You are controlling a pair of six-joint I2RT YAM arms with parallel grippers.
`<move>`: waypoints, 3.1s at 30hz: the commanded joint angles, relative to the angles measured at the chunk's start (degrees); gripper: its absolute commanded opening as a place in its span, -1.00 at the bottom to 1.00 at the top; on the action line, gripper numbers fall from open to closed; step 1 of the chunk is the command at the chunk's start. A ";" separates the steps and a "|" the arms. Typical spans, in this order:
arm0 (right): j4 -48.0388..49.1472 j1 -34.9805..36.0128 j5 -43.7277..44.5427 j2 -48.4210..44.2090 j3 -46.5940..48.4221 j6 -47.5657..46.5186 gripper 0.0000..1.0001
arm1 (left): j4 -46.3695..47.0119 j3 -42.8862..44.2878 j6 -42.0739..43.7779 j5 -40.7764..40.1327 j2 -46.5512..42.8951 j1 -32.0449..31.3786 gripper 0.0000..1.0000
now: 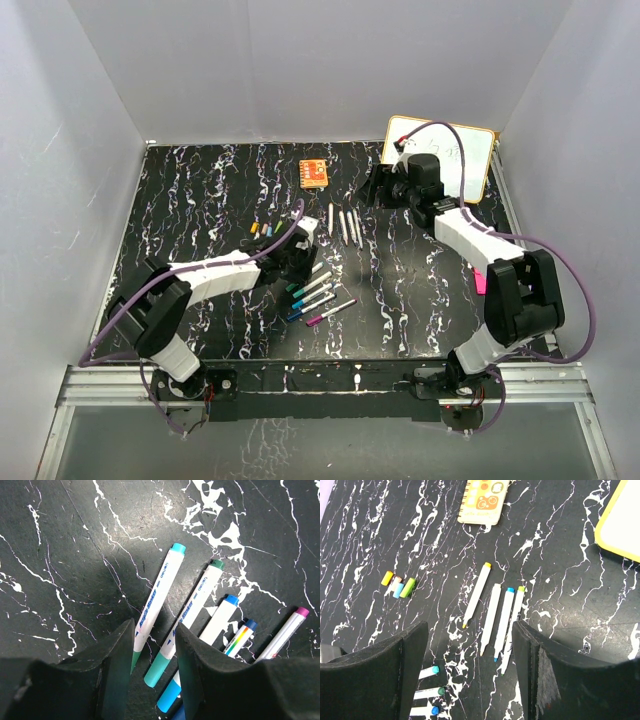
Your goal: Open the pen caps
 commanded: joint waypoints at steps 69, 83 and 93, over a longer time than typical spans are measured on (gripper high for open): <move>16.70 -0.10 -18.42 -4.66 -12.49 13.70 0.19 | 13.33 16.39 -9.90 4.25 2.60 -1.73 -1.00; 21.15 0.26 -19.68 -3.12 -14.04 16.77 -0.12 | 20.96 15.30 -13.84 7.91 3.33 -1.73 -1.00; 23.66 0.30 -19.85 -2.97 -15.05 18.40 -0.69 | 24.03 14.33 -15.73 9.09 3.53 -1.73 -1.00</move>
